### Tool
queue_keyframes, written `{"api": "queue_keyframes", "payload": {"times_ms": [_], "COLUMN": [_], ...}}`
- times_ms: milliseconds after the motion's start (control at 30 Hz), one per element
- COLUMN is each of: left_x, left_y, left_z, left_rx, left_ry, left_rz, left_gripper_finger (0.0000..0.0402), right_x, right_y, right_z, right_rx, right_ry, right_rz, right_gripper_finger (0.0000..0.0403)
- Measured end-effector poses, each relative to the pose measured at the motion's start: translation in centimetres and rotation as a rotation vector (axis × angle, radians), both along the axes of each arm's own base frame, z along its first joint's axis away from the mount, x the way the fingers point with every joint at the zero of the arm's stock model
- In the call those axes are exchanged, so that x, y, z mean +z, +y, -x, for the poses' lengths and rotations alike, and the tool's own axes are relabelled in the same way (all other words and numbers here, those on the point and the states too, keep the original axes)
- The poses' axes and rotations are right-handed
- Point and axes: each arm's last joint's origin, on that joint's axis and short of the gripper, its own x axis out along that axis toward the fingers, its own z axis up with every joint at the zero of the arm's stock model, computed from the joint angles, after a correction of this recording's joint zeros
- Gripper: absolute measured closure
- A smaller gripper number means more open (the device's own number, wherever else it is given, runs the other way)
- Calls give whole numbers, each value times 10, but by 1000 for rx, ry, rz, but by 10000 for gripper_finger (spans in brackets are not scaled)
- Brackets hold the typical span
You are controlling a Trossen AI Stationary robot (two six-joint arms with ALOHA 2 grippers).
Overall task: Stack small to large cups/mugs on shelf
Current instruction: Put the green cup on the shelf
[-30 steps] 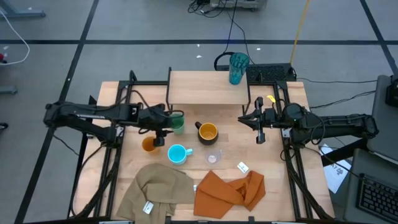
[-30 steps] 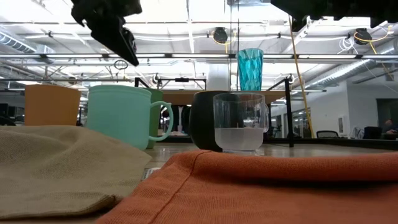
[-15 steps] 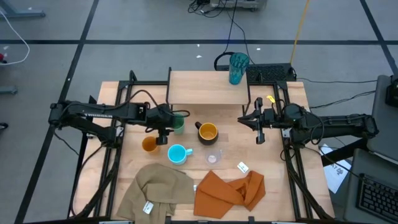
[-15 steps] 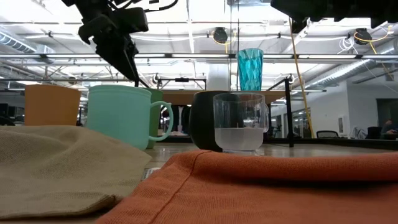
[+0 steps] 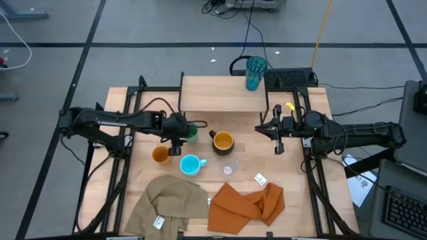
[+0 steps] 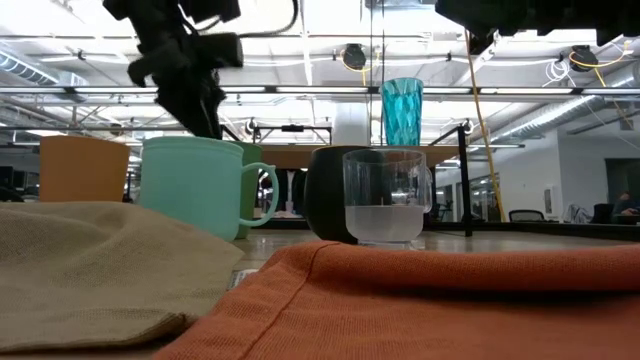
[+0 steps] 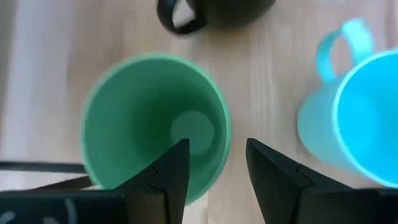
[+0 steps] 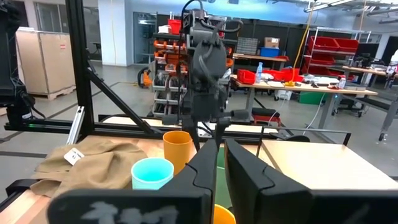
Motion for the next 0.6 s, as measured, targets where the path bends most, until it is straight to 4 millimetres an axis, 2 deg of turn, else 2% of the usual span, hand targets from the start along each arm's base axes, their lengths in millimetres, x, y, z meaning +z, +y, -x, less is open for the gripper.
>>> {"api": "queue_keyframes", "payload": {"times_ms": [467, 600], "left_x": [-13, -11], "left_y": [8, 8], "left_z": [-7, -8], "left_rx": [6, 11], "left_ry": [38, 20], "left_rz": [39, 47], "left_gripper_finger": [243, 243], "right_x": [0, 0], "right_y": [0, 0], "right_z": [0, 0], "right_rx": [0, 0], "right_ry": [0, -1], "right_rz": [0, 0], "right_gripper_finger": [383, 383]}}
